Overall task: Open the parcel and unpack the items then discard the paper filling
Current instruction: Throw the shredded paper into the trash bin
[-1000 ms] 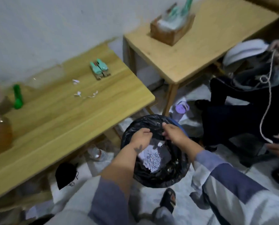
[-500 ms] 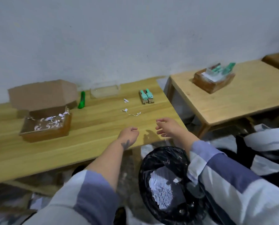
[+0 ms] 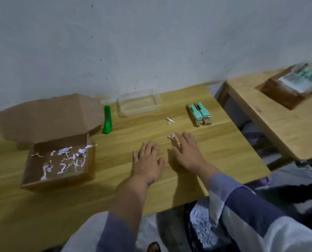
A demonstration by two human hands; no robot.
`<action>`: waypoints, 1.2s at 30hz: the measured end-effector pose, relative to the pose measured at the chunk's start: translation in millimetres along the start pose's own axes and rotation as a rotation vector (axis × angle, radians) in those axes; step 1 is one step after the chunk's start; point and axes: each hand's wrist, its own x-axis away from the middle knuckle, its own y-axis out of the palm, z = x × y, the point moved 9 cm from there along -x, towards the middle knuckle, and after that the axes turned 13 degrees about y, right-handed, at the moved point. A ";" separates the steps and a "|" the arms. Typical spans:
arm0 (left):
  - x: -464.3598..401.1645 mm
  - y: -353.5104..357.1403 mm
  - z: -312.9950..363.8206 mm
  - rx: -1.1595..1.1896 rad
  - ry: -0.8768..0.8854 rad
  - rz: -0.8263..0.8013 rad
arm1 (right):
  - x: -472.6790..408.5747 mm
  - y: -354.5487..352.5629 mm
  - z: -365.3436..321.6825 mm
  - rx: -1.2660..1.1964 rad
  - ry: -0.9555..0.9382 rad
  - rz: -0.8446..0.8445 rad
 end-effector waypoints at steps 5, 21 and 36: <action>4.0 2.0 3.4 -0.152 0.070 0.152 | -33.6 19.1 -20.0 0.247 -0.098 0.106; 3.4 3.6 4.9 -0.173 0.047 0.135 | -11.8 1.8 -16.9 0.257 -0.367 0.183; 4.9 2.4 4.4 -0.194 0.047 0.190 | 2.6 -25.5 20.2 0.003 -0.199 0.310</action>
